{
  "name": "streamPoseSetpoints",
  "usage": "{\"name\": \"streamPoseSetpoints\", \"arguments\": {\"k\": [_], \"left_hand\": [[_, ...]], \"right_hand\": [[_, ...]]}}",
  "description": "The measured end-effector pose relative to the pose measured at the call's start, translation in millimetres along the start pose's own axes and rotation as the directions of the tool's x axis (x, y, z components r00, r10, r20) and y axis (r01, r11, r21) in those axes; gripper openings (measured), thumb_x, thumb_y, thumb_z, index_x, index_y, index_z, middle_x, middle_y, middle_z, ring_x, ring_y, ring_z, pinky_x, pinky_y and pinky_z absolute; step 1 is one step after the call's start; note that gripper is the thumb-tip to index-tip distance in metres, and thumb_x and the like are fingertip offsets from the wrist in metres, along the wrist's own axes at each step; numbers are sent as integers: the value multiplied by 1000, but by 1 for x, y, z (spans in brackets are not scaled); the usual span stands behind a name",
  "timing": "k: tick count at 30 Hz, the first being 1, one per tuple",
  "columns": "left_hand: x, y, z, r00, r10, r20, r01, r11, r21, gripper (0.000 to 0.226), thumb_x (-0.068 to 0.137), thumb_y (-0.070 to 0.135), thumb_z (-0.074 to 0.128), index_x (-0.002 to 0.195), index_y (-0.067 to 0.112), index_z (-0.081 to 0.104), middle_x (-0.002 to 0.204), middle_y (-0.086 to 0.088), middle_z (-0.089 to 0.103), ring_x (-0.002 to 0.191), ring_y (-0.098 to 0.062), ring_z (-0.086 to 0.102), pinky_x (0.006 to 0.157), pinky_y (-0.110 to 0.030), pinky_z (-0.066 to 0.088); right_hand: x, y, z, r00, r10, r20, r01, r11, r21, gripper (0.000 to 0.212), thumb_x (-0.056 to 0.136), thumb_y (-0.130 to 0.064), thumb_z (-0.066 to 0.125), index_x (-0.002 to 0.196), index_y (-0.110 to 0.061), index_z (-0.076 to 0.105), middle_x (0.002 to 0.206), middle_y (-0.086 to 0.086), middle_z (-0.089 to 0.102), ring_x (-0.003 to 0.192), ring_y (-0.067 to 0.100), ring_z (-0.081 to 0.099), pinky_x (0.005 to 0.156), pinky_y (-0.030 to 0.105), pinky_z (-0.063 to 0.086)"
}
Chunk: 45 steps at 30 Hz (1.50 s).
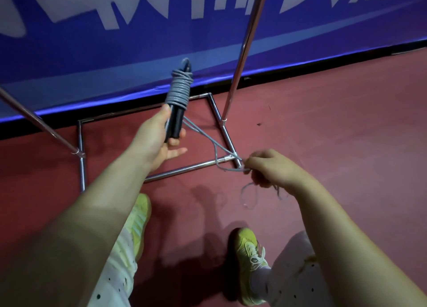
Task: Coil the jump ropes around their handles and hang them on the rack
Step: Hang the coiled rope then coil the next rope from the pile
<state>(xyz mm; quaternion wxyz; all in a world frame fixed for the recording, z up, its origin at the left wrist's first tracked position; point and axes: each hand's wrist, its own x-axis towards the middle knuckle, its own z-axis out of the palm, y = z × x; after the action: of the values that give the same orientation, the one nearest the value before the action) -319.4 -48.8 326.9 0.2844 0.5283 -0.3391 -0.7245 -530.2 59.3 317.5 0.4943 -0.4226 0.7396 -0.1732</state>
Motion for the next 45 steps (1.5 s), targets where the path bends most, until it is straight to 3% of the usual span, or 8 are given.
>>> {"name": "streamPoseSetpoints", "arguments": {"k": [3,10,15,20,27,32,40,45], "left_hand": [[6,10,-15,995,29,-92,-42,989,-141,35,100,50,31,101,24,54,68,-2,51,41,-8,33,74,-38,49],[-9,-5,4,978,-111,174,101,993,65,41,99,50,30,88,20,56,64,-3,56,42,-8,36,59,-27,42],[-14,-15,20,953,-168,251,133,980,147,41,99,50,32,90,20,59,63,-4,56,44,-9,34,53,-23,31],[-12,-14,19,923,-177,343,142,982,124,49,99,53,27,100,17,61,65,-4,53,46,-9,32,45,-20,22],[-15,-7,18,898,-157,411,124,987,104,47,99,51,25,115,19,55,64,-5,54,46,-9,34,46,-20,13],[-16,-12,19,954,-108,279,34,966,257,41,101,47,29,93,18,57,62,-4,57,46,-9,35,47,-23,21],[-12,-22,25,958,153,243,-267,786,558,19,100,31,45,88,25,59,72,9,56,51,5,48,49,-7,35],[-5,-27,23,936,105,337,-293,764,575,36,68,44,68,84,11,66,74,5,57,69,-5,49,70,-25,38]], "right_hand": [[3,5,-1,974,-8,-227,-36,981,-189,49,100,-44,39,74,-8,60,67,7,52,66,25,48,66,34,43],[3,-7,12,976,-85,-202,68,994,-87,47,103,-37,34,119,-2,60,127,13,61,120,28,53,100,35,37],[2,-30,29,947,-271,-172,302,933,195,23,100,-14,45,104,-20,66,105,-6,68,94,-2,59,85,8,42],[8,-32,38,930,-317,-186,351,917,190,16,96,-9,53,97,-17,67,64,-21,61,55,-11,52,59,7,38],[4,-29,36,943,-317,-105,333,912,239,25,101,-14,47,81,-15,63,71,-13,62,56,-6,51,59,9,36],[1,-30,27,961,-258,-99,270,953,140,33,102,-24,41,77,-17,61,56,-5,53,60,15,55,72,44,48],[-11,-43,30,996,-88,28,70,911,407,47,101,-44,38,102,-4,61,70,2,48,47,12,40,48,27,37],[-12,-42,31,998,-67,-16,68,937,342,40,96,-50,45,70,-21,52,63,-2,42,48,12,33,50,27,30]]}}
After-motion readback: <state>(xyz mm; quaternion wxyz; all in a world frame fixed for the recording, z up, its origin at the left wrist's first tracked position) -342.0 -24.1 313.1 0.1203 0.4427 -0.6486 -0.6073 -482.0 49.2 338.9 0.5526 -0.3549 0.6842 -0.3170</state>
